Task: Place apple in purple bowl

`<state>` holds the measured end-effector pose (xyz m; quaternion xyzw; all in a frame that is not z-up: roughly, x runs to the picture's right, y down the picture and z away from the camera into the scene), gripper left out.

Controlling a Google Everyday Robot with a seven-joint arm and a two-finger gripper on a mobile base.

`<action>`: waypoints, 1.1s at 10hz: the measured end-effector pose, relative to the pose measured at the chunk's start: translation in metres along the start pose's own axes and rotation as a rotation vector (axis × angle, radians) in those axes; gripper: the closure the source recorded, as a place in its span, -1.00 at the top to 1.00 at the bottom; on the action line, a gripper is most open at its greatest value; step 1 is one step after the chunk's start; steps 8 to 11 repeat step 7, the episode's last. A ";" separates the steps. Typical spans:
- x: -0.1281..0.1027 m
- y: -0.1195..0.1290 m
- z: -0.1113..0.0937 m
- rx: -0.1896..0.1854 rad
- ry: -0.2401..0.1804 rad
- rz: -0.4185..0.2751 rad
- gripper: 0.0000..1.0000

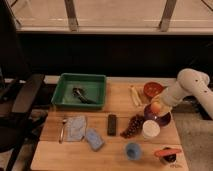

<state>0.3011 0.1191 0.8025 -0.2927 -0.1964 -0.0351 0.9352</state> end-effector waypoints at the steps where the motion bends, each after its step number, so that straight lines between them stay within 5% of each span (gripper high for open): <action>1: -0.003 0.004 0.002 -0.006 -0.003 0.002 0.49; 11: -0.002 0.019 0.009 -0.029 -0.009 0.024 0.50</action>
